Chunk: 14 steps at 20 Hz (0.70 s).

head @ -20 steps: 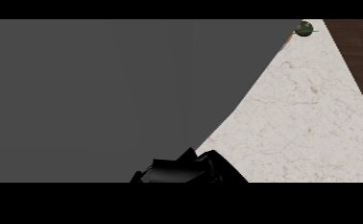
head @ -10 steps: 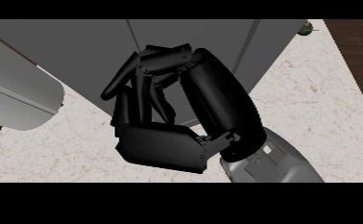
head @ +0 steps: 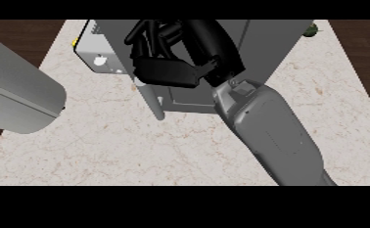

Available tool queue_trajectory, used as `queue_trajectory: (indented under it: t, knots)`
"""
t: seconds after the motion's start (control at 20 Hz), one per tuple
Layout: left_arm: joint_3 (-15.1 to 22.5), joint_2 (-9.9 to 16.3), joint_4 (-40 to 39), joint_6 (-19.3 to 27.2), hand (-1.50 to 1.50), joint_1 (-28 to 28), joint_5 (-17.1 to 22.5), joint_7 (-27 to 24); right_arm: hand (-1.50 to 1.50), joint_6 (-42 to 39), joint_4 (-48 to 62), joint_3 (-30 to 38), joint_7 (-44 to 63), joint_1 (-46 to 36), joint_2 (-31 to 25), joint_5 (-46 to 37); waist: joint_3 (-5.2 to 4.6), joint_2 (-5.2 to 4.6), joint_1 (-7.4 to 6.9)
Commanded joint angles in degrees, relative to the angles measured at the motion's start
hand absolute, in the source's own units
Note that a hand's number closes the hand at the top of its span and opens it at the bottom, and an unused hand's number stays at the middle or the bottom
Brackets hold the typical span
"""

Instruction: Pick up the bottled water, place it into the cabinet and close the cabinet

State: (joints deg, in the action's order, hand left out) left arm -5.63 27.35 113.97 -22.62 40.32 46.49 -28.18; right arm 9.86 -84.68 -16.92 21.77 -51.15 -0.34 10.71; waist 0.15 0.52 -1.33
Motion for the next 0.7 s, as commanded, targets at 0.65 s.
queue_trajectory:
  t: [0.65]
  knots:
    - [-1.29,1.1,-0.1,0.36,1.5,-5.79,1.96,4.08,1.5,-1.75,21.82,4.31,-11.93,-2.79,-1.43,-1.04,-0.24,-1.84,-1.13]
